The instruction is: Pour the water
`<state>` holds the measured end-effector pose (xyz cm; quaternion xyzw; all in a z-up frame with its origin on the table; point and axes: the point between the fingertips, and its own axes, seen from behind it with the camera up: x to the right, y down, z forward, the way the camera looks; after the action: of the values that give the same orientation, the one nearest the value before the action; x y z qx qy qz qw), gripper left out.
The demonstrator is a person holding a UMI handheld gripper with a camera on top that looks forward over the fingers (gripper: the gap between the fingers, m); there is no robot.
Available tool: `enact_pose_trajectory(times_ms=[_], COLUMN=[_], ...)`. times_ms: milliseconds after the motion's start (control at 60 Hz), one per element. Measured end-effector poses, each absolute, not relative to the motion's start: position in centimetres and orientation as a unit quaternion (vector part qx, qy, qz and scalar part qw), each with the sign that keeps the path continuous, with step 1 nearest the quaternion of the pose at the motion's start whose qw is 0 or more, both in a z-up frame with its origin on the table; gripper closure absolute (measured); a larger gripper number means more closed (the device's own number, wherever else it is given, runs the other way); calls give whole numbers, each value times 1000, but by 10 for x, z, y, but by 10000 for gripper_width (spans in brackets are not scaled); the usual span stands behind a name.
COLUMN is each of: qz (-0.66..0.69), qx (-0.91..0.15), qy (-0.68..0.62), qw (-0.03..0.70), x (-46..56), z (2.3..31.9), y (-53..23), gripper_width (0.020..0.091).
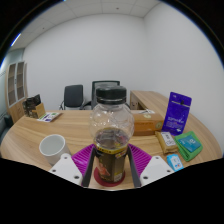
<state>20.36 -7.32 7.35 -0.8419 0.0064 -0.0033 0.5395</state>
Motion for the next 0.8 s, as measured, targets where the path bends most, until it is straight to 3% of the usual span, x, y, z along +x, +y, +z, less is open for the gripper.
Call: enact_pose_trajectory(times_ms=[67,83,117,217,567,800], qz=[-8,-8,-10,-26,-70,-88], qx=[-859,-860,-865,-876,-886,-883], qy=[12,12,16,20,32,41], qw=[512,510,502,482,458,459], x=[204,205,203,196,136,111], z=[69,69,72,88,184,216], y=[-85,-89,-98,-133,-292,-356], gripper_width=[249,236,262,249,244,246])
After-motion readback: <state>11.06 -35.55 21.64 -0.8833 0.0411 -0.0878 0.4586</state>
